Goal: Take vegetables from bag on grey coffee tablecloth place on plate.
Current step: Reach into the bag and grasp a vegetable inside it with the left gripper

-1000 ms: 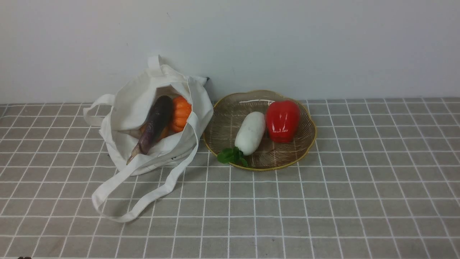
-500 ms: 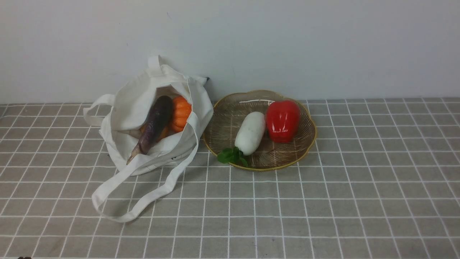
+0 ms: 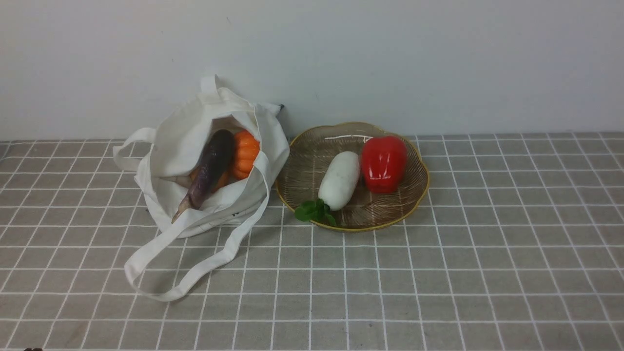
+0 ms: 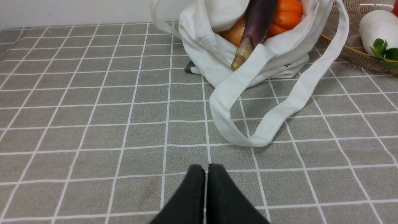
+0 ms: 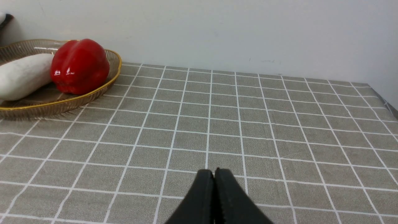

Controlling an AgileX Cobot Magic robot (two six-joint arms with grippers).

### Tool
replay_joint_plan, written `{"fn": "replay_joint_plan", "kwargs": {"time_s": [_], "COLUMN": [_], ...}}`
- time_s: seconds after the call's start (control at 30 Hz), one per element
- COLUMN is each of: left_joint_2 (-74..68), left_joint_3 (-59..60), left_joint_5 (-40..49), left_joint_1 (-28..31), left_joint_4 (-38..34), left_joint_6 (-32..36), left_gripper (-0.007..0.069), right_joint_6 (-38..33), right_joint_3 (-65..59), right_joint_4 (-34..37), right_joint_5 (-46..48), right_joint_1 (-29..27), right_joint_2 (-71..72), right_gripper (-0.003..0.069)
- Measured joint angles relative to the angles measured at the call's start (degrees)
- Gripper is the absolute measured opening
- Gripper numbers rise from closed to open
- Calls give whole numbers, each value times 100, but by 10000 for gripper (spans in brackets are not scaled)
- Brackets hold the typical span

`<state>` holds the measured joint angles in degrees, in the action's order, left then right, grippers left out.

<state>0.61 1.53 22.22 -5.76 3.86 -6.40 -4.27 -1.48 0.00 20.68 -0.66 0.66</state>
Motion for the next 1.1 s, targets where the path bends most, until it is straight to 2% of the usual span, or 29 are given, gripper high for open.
{"fn": "replay_joint_plan", "kwargs": {"time_s": [0.37, 0.43, 0.57, 0.6, 0.63, 0.7, 0.73, 0.8, 1.0, 1.03, 1.1], "left_joint_2": [0, 0, 0, 0, 0, 0, 0, 0, 0, 0, 0], "left_joint_3": [0, 0, 0, 0, 0, 0, 0, 0, 0, -181, -661], "left_joint_5": [0, -36, -121, -121, -121, -128, -134, -163, -477, -489, -481], "left_joint_1": [0, 0, 0, 0, 0, 0, 0, 0, 0, 0, 0], "left_joint_4": [0, -267, -2043, -2151, -3199, -3674, -4352, -4974, -5753, -6119, -6335], "left_joint_6": [0, -129, -1186, -1243, -1750, -1923, -2079, -2113, -1992, -1837, -1296], "left_gripper": [-5, -5, -5, -5, -5, -5, -5, -5, -5, -5, -5], "right_joint_6": [0, 0, 0, 0, 0, 0, 0, 0, 0, 0, 0], "right_joint_3": [0, 0, 0, 0, 0, 0, 0, 0, 0, 0, 0], "right_joint_4": [0, 0, 0, 0, 0, 0, 0, 0, 0, 0, 0], "right_joint_5": [0, 0, 0, 0, 0, 0, 0, 0, 0, 0, 0], "right_joint_1": [0, 0, 0, 0, 0, 0, 0, 0, 0, 0, 0], "right_joint_2": [0, 0, 0, 0, 0, 0, 0, 0, 0, 0, 0], "right_gripper": [-15, -15, -15, -15, -15, -15, -15, -15, -15, -15, -15]}}
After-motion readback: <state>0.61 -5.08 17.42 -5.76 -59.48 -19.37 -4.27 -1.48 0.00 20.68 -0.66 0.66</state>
